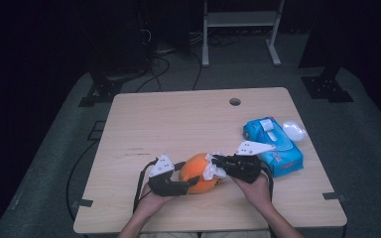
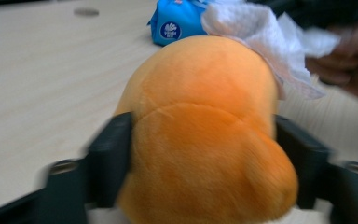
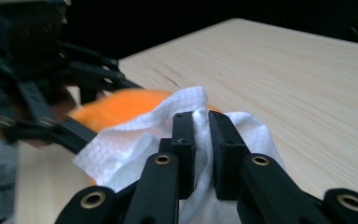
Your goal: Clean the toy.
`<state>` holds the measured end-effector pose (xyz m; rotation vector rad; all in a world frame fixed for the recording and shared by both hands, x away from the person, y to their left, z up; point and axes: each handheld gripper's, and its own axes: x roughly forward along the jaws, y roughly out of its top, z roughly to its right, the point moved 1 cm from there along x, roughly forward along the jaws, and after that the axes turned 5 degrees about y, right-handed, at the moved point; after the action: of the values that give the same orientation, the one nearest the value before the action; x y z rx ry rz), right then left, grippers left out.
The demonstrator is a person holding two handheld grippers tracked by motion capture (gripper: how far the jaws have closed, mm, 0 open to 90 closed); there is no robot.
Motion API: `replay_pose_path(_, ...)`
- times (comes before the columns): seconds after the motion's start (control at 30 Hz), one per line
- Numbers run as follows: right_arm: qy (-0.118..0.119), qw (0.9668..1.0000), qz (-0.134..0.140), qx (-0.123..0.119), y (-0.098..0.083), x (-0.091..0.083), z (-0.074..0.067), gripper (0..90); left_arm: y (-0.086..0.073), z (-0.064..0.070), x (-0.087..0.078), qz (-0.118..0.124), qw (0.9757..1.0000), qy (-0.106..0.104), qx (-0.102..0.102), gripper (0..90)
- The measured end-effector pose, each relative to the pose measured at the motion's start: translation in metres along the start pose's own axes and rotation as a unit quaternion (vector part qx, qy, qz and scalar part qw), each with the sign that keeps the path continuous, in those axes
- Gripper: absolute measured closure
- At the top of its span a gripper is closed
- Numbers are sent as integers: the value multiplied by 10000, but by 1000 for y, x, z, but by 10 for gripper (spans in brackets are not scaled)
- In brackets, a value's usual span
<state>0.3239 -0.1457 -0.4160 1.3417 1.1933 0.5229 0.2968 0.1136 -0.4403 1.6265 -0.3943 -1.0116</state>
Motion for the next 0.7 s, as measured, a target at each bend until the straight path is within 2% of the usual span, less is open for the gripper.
replay_pose_path(0.03,58,10000,68,-8,2,0,-3,805,1,3,0,55,9998,34,186,417)
replay_pose_path(0.07,88,9999,94,-43,4,0,-5,805,4,8,2,97,9984,100,549,433)
replay_pose_path(0.1,143,9997,136,-148,7,1,-11,805,6,13,3,114,9966,154,796,444)
replay_pose_path(0.17,230,9991,134,-327,11,4,-20,805,8,19,6,150,9931,201,1142,450)
replay_pose_path(0.2,222,9989,99,-410,12,6,-24,805,8,20,7,135,9920,220,1240,449)
replay_pose_path(0.23,161,9985,45,-524,12,6,-26,805,8,20,7,138,9923,199,1215,447)
replay_pose_path(0.27,145,9985,23,-530,12,6,-26,806,7,18,6,147,9928,155,1176,444)
replay_pose_path(0.33,48,9991,2,-413,10,3,-17,806,4,15,5,135,9945,77,1038,415)
replay_pose_path(0.37,-49,9993,-19,-362,8,1,-11,806,3,12,5,103,9969,54,781,356)
replay_pose_path(0.4,-143,9996,-61,-239,3,-2,-4,806,3,9,5,48,9982,79,595,249)
replay_pose_path(0.43,-160,9997,-84,-147,1,-3,0,806,3,6,5,-34,9995,117,285,180)
replay_pose_path(0.47,-164,9998,-90,-71,-2,-4,4,806,2,3,6,-125,9998,148,27,107)
replay_pose_path(0.53,-165,9998,-70,5,-3,-5,7,806,-2,-3,6,-208,9993,12,-306,94)
replay_pose_path(0.57,-163,9998,-86,-9,-2,-4,6,807,-3,-5,5,-176,9992,-121,-334,167)
replay_pose_path(0.6,-181,9998,-96,-88,-1,-3,2,806,-3,-4,4,-165,9996,-82,-209,243)
replay_pose_path(0.63,-194,9996,-102,-177,1,-1,-2,807,-2,-1,3,-146,9999,14,60,275)
replay_pose_path(0.67,-142,9995,-97,-273,2,1,-9,806,-1,1,1,-99,9995,68,277,353)
replay_pose_path(0.7,-82,9993,-76,-349,4,2,-12,806,1,4,1,-40,9984,116,544,402)
